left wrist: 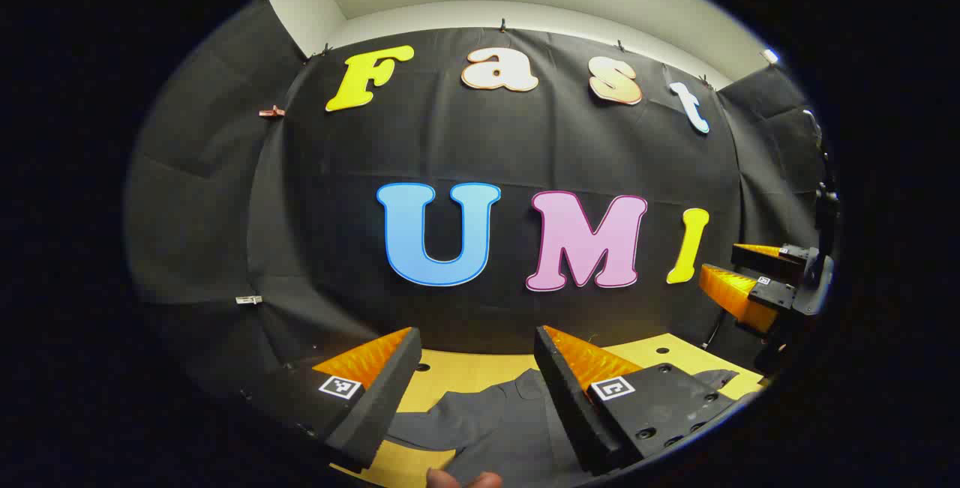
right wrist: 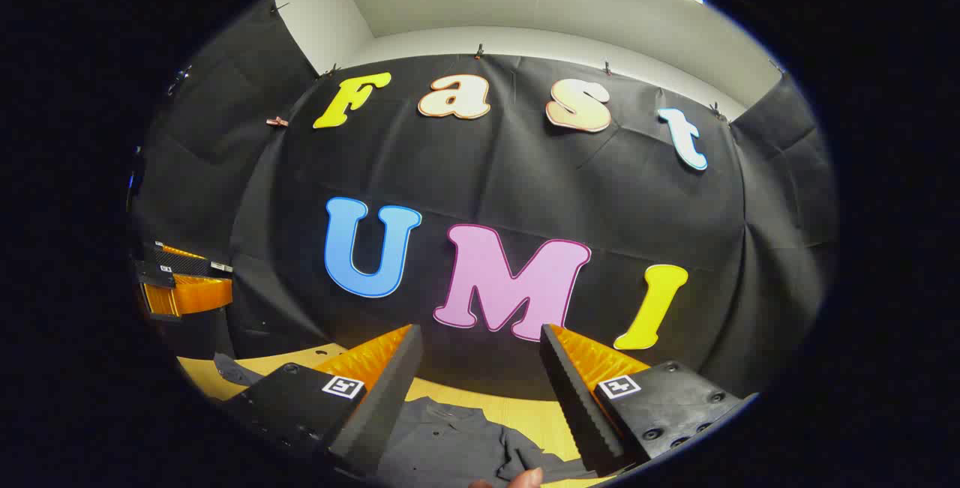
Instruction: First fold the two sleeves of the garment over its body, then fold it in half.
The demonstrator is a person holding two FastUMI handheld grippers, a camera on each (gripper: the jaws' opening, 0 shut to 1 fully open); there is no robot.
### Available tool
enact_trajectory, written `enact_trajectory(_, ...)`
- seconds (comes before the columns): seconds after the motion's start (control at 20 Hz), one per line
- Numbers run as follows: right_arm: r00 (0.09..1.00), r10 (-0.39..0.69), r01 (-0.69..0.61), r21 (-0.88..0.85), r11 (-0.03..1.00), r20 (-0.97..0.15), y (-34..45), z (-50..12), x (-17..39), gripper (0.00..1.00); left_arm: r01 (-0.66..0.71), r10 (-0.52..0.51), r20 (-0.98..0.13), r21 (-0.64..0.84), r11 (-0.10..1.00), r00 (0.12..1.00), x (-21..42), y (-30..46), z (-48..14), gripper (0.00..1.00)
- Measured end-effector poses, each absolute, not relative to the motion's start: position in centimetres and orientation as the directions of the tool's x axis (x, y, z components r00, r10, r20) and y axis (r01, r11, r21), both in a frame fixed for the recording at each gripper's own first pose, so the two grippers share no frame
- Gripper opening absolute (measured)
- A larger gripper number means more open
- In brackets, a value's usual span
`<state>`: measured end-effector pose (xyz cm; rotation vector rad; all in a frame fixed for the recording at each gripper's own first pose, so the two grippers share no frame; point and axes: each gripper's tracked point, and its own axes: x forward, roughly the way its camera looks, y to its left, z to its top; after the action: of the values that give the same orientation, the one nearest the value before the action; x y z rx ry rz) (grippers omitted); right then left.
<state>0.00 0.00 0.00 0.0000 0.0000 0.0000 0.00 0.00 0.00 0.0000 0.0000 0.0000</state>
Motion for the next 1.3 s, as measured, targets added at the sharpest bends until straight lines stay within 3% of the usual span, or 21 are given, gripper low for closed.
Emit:
enact_trajectory(0.45, 0.999, -0.042, 0.042, -0.002, 0.999, 0.011, -0.8, 0.6, -0.9, 0.97, -0.001, 0.001, 0.003, -0.024, 1.000, 1.000, 0.1, 0.5, -0.2, 0.95)
enact_trajectory(0.9, 0.986, -0.164, 0.164, 0.003, 0.987, 0.014, -5.6, 1.1, -0.9, 0.96, 0.046, -0.046, 0.044, 0.016, 0.999, 0.998, 1.6, -1.4, 0.8, 0.96)
enact_trajectory(1.3, 0.921, -0.292, 0.282, -0.077, 0.956, -0.258, -20.6, -12.0, -2.7, 0.97, 0.037, -0.037, 0.013, -0.007, 0.999, 0.999, 3.0, -7.0, -0.1, 0.95)
